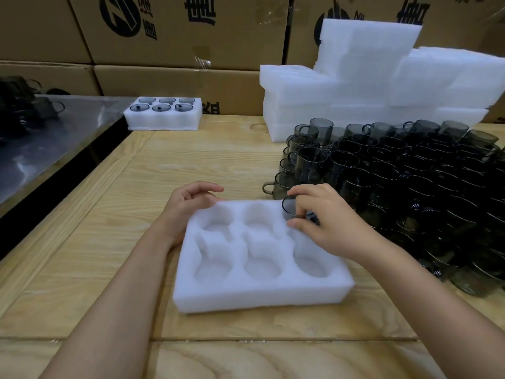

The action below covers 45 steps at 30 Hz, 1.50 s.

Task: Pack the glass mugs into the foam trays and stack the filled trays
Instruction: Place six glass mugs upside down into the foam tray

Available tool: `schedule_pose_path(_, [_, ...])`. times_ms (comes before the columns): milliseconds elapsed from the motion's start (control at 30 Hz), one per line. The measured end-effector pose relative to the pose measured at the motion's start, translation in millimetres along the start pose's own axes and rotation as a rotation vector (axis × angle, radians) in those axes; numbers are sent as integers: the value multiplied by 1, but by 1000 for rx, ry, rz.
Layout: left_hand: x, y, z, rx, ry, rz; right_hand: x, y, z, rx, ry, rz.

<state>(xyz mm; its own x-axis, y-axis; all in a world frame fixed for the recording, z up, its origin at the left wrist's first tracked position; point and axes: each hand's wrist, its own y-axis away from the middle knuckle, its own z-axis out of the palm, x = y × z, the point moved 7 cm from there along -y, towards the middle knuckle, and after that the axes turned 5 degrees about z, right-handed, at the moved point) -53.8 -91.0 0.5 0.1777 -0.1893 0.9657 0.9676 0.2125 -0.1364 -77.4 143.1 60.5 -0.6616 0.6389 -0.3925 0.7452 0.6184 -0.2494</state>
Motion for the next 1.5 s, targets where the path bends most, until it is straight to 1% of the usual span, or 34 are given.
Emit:
schedule_pose_path(100, [0,0,1,-7,-1,-5,9,2,1,-23,-30,73])
schedule_pose_path(200, [0,1,2,-18,-8,-11,8,2,0,-30,23,92])
schedule_pose_path(233, [0,1,3,-22,-8,-13,6,0,-2,-21,29,96])
schedule_pose_path(333, [0,1,3,-26,-7,-11,-4,-15,-12,94,5,119])
schedule_pose_path(367, [0,0,3,-24,-6,-11,-7,-22,-9,90,20,104])
schedule_pose_path(400, [0,0,3,-23,-6,-10,-11,-29,0,33,34,78])
schedule_pose_path(500, [0,0,3,-27,0,-14,-12,-34,42,-272,137,40])
schedule_pose_path(533, [-1,0,3,-29,1,-14,-10,-32,50,-324,184,42])
schedule_pose_path(567, [-1,0,3,-29,2,-14,-9,-32,54,-340,205,46])
schedule_pose_path(633, [-3,-1,2,-26,3,-17,-8,-31,54,-327,189,59])
schedule_pose_path(700, [-3,-1,2,-27,1,-19,-12,-30,48,-278,165,47])
schedule_pose_path(733, [-3,-1,1,-25,1,-17,-14,-30,42,-228,139,47])
schedule_pose_path(767, [-3,-2,1,-24,0,-14,-17,-29,32,-138,109,49])
schedule_pose_path(800, [-4,-1,1,-23,1,-12,-19,-27,17,9,110,41])
schedule_pose_path(867, [-4,-2,0,-23,7,-11,-19,-11,-26,475,265,42])
schedule_pose_path(900, [-3,-2,0,-23,11,-9,-14,1,-45,665,375,110])
schedule_pose_path(933, [-3,-3,0,-23,12,-7,-4,12,-59,765,480,226])
schedule_pose_path(967, [-3,-3,0,-26,11,-5,8,18,-67,753,567,365])
schedule_pose_path(1033, [-3,-4,0,-34,9,-3,33,22,-68,579,666,574])
schedule_pose_path(1100, [-4,-4,0,-35,12,-4,45,22,-62,446,697,650])
schedule_pose_path(1167, [-3,-4,0,-38,15,-2,47,18,-59,406,675,634])
schedule_pose_path(1233, [-3,-4,0,-42,14,1,47,13,-58,391,591,578])
schedule_pose_path(1367, [-3,-4,1,-44,25,-2,37,12,-64,421,218,427])
schedule_pose_path(1500, [-3,-4,1,-52,29,-4,8,11,-72,425,-43,322])
